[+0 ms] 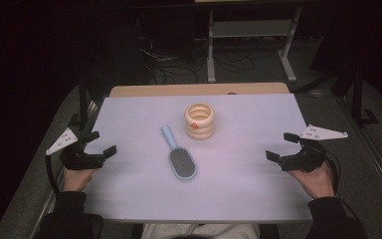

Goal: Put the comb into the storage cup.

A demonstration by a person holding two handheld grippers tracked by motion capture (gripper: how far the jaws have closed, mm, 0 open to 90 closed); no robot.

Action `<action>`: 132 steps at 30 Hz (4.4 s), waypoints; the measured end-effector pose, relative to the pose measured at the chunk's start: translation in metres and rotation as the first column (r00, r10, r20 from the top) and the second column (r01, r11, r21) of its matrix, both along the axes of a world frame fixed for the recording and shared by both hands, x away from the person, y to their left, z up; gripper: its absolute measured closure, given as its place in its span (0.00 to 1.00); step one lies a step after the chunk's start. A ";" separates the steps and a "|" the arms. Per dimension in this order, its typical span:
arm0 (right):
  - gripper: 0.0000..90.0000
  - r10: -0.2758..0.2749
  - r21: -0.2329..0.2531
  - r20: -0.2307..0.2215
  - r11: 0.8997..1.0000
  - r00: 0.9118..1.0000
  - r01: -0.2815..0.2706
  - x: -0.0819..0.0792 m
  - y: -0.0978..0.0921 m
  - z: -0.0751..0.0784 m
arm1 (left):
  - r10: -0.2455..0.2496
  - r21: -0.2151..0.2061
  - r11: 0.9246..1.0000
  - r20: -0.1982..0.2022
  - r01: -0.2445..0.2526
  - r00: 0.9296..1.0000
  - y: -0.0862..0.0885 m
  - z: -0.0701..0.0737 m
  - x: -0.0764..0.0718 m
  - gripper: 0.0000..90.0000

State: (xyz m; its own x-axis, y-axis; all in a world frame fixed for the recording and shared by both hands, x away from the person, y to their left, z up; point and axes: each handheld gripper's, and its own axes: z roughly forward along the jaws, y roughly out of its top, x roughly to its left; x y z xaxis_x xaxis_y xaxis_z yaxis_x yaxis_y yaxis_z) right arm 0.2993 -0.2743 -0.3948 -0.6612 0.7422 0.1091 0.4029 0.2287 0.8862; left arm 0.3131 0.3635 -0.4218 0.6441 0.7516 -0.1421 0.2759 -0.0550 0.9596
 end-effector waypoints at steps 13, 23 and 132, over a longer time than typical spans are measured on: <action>0.00 0.010 0.013 0.004 1.000 1.000 -0.010 -0.003 0.001 0.002 | -0.013 0.017 1.000 0.001 0.013 1.000 -0.003 0.000 -0.001 0.00; 0.00 0.009 0.031 0.005 0.999 1.000 -0.010 -0.005 -0.001 0.003 | -0.012 0.019 1.000 -0.012 0.013 1.000 -0.004 -0.001 -0.005 0.00; 0.00 0.062 0.017 -0.040 0.998 0.997 -0.062 -0.003 0.004 -0.002 | -0.284 0.266 0.910 -0.158 0.318 0.946 -0.135 0.056 0.117 0.00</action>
State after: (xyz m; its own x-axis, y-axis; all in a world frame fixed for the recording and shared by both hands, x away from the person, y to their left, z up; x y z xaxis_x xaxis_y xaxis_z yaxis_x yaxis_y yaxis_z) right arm 0.2966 -0.2698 -0.3969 -0.7007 0.6980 0.1476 0.4238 0.2407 0.8732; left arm 0.4304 0.2283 -0.3659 0.8384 0.5438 -0.0373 0.3091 -0.4179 0.8543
